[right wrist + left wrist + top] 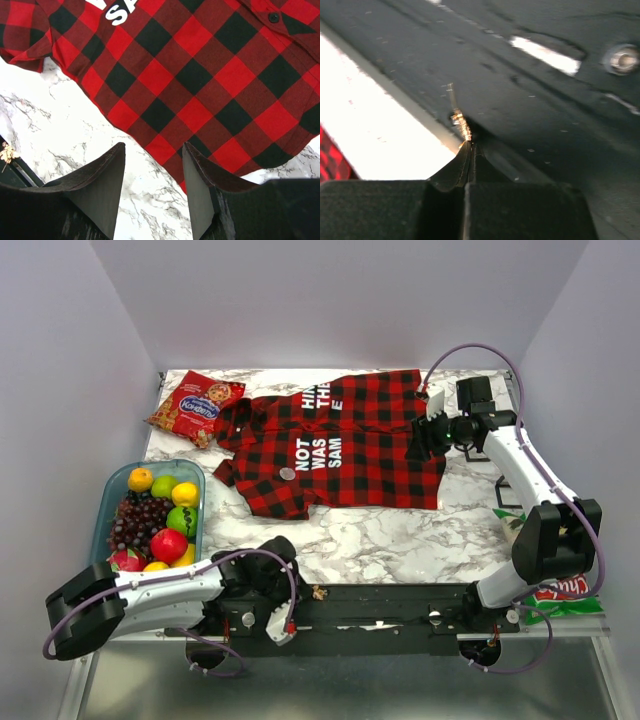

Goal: Remove the brooch from the garment

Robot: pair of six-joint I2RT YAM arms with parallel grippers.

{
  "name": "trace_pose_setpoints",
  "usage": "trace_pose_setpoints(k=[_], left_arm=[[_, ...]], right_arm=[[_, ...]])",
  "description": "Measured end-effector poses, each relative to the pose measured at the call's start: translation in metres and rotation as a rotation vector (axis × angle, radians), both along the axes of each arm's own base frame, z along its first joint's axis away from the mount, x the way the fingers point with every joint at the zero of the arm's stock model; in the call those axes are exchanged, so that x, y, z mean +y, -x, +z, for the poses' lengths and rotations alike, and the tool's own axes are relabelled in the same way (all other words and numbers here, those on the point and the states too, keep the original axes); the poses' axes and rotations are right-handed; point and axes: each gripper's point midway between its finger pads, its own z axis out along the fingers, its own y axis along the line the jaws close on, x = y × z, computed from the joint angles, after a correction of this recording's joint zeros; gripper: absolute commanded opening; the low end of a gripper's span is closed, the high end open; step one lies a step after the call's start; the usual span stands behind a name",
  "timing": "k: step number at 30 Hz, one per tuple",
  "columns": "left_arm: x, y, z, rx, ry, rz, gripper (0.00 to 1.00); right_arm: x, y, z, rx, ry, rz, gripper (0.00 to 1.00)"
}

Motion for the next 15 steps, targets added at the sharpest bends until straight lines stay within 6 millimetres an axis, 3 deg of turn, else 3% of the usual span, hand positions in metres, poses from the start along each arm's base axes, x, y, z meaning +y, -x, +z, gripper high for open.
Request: trace_pose_setpoints(k=[9,15], left_arm=[[-0.015,-0.011,0.043,0.01,0.105,0.092,0.0],[-0.02,-0.03,0.066,-0.035,0.131,0.189,0.0]], right_arm=[[0.003,-0.01,-0.001,0.013,-0.01,-0.006,0.57],[0.007,-0.018,0.006,0.017,-0.028,0.008,0.57]])
